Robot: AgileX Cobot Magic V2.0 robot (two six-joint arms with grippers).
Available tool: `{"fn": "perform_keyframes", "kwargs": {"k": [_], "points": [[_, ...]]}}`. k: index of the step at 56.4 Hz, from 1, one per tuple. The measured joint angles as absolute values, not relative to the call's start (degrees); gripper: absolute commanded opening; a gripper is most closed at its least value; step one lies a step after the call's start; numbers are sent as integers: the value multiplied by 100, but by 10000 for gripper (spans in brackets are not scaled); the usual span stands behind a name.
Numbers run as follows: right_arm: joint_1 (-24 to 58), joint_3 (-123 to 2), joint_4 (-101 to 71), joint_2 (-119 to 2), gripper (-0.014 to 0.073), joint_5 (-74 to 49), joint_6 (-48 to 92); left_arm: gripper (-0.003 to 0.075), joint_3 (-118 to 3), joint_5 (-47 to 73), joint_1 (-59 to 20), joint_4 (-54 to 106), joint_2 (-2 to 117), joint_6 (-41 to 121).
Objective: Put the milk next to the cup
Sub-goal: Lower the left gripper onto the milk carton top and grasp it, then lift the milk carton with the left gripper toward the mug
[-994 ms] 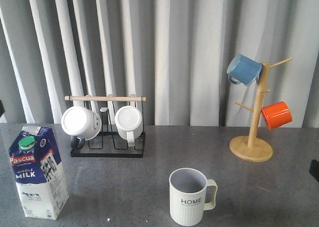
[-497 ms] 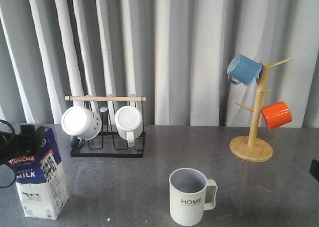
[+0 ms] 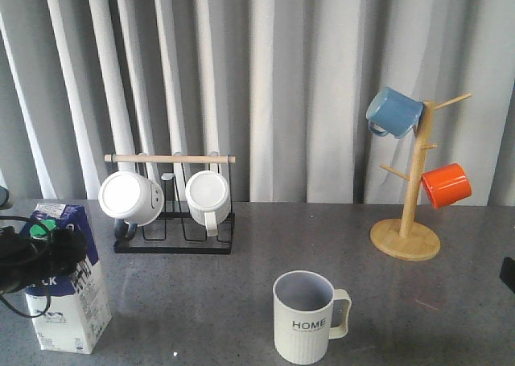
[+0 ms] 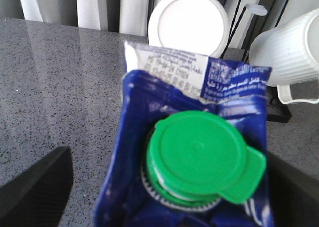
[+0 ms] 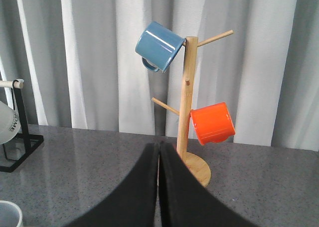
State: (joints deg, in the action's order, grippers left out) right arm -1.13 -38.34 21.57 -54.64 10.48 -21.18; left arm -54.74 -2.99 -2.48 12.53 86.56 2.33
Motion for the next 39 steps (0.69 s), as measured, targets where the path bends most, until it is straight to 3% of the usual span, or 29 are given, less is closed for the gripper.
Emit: {"fn": "perform_keyframes", "kwargs": {"k": [7,13,25,39], "points": [[-113,-3834,2157,-5464,-8,1048,-2118,319,-5474,-319,-278,1258,8657,72],[-113,-3834,2157,-5464,-8,1048,-2118,264,-5474,-347,-282,1258,8657,-162],[-113,-3834,2157,-5464,-8,1048,-2118,253,-5474,-132,-331,1264,8505,-870],[-113,-3834,2157,-5464,-8,1048,-2118,253,-5474,-43,-388,1095,7475,-982]]}}
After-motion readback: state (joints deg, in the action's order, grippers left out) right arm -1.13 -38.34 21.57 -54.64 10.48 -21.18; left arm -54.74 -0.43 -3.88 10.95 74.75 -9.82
